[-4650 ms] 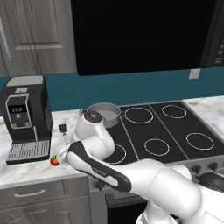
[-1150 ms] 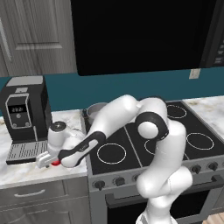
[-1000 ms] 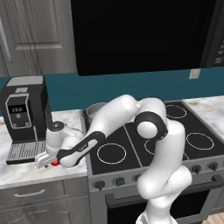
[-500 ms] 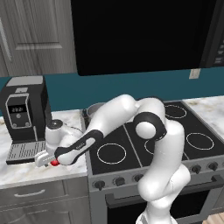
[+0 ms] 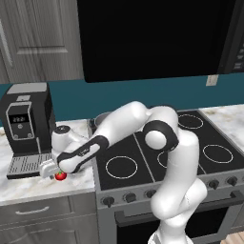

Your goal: Put the tomato and lemon wedge in the pot. Retrieve the spatula and lightly stir the vegetables in the pot.

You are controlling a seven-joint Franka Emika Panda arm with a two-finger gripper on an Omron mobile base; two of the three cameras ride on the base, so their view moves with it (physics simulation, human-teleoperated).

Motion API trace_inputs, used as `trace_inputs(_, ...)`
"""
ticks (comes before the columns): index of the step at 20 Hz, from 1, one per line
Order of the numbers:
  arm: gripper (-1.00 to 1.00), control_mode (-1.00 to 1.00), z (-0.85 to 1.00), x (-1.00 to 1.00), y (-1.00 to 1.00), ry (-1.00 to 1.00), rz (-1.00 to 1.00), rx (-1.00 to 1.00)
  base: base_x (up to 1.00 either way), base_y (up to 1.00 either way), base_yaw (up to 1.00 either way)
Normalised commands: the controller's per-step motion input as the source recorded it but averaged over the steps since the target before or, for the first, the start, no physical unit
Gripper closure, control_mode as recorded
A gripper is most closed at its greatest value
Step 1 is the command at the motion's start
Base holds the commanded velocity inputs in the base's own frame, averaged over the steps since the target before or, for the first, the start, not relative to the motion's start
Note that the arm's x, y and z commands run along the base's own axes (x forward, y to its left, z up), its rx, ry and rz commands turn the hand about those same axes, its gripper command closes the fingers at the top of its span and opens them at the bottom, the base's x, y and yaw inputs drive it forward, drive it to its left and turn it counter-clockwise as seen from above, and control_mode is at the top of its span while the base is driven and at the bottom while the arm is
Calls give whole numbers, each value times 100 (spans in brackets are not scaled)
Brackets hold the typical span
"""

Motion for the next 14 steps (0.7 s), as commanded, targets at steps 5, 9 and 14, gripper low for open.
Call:
trace_inputs(5, -100, -100, -21, 0, 8, 5, 0, 0, 0, 0, 0)
trace_inputs(9, -100, -100, -22, 0, 3, 0, 0, -1, 0, 0, 0)
trace_inputs(14, 100, -100, 0, 0, 0, 1, 0, 0, 0, 0, 0)
